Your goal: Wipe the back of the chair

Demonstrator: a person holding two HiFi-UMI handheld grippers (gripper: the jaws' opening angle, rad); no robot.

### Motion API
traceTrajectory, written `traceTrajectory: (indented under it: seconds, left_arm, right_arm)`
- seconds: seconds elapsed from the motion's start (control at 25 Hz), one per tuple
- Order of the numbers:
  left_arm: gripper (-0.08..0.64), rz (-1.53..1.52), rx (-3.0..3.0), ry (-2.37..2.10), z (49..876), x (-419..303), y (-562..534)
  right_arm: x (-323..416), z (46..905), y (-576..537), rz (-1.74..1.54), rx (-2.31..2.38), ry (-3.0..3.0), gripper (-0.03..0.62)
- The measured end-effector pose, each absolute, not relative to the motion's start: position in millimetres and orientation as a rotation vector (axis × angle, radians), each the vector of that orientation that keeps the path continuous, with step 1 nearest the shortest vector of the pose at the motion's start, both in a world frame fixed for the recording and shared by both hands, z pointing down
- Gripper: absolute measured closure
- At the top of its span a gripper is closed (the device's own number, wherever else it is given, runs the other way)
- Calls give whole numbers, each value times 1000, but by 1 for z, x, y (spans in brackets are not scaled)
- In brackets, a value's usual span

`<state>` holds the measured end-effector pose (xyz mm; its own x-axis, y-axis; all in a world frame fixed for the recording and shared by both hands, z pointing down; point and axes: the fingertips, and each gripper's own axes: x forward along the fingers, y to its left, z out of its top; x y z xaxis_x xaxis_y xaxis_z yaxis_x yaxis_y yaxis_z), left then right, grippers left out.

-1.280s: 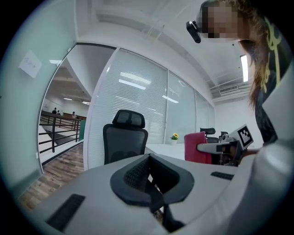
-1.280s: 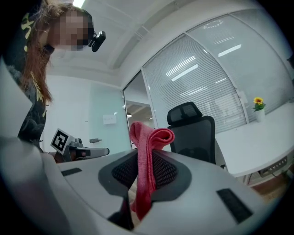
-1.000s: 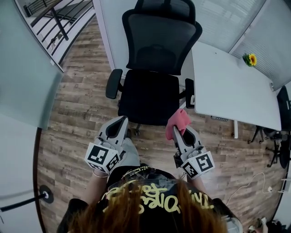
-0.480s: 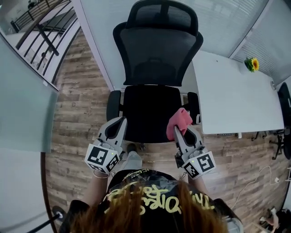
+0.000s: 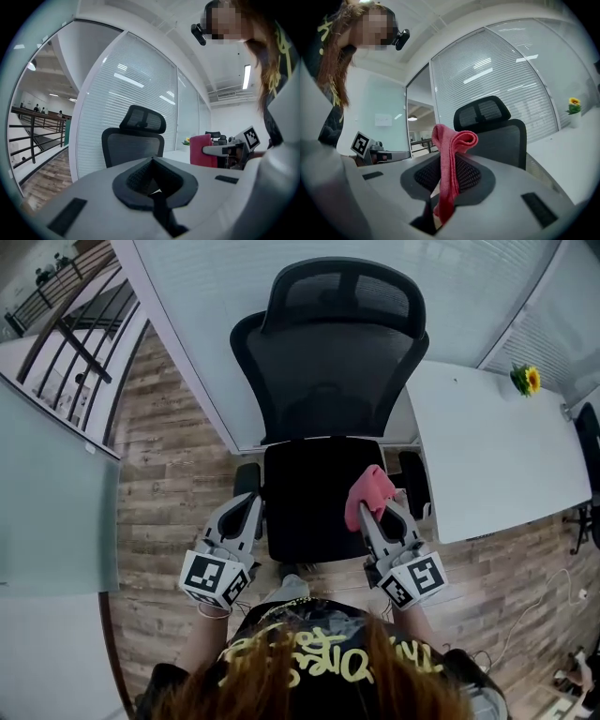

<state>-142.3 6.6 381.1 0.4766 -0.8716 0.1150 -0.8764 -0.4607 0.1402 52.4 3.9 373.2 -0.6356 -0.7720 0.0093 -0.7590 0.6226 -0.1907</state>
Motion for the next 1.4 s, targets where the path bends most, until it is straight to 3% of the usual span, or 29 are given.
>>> traceTrajectory:
  seconds: [0.4, 0.72, 1.4]
  left_arm:
    - [568, 59, 2541, -1387, 412, -163, -31]
    - [568, 42, 2544, -1330, 417, -140, -54]
    - [568, 4, 2437, -1662, 378, -101, -111]
  right_arm:
    - [21, 386, -26, -283, -1388, 2746, 522]
    - [50, 379, -54, -200, -1465, 2748, 522]
    - [156, 211, -247, 481, -1524, 2544, 522]
